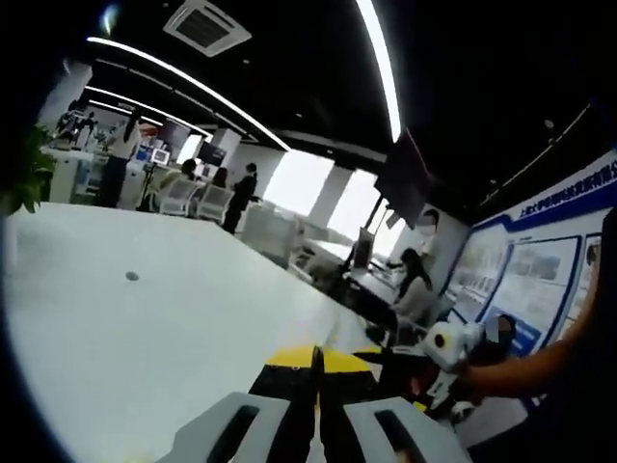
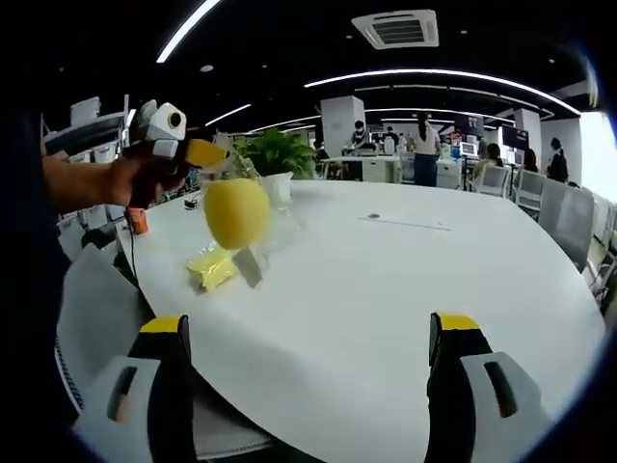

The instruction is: Compare the silicone blocks by pressing each to a similar depth, holding the contact briefly, and releasing to observe deformation and rebound differences across the visible hardness samples.

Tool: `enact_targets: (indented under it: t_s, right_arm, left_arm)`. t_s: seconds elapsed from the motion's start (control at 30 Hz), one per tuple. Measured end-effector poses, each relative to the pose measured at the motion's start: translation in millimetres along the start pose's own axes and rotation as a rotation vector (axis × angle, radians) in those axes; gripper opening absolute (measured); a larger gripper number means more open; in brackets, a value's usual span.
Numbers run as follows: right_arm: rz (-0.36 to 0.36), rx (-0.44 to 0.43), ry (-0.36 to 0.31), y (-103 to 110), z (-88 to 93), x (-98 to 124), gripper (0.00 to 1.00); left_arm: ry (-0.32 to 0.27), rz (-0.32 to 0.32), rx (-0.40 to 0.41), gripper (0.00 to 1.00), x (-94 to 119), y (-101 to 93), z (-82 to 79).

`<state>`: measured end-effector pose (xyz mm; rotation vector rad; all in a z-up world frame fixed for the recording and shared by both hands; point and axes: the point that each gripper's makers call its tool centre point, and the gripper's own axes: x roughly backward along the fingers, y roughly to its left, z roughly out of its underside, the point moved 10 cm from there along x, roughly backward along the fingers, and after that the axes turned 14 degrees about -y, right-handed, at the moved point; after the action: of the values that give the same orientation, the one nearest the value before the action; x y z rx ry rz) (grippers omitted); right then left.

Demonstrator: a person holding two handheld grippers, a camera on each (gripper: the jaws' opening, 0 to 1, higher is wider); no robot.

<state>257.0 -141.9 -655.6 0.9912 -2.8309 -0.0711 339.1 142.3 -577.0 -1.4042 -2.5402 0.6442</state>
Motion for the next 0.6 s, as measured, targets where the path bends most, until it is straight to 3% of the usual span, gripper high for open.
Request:
enact_targets:
  t_s: [0.07,0.23,0.43,0.53,0.6]
  right_arm:
    - [0.001,-0.005,0.005,2.2,0.6,0.3,0.96]
    - [0.003,-0.016,0.003,2.3,1.1,-0.1,0.96]
    - [0.007,-0.026,0.009,3.1,3.4,0.7,0.96]
    - [0.008,-0.031,0.012,3.3,5.3,1.3,0.96]
    - [0.015,-0.042,0.012,3.6,4.9,1.6,0.96]
  left_arm:
    - [-0.014,-0.017,0.083,0.00,-0.1,2.0,9.1]
    - [-0.010,-0.045,0.133,0.00,0.7,8.1,25.8]
    - [-0.005,-0.072,0.161,0.00,-2.5,14.8,38.8]
    - [0.018,-0.109,0.151,0.00,-4.9,23.0,47.9]
    - [0.039,-0.139,0.102,0.00,-5.8,29.9,52.3]
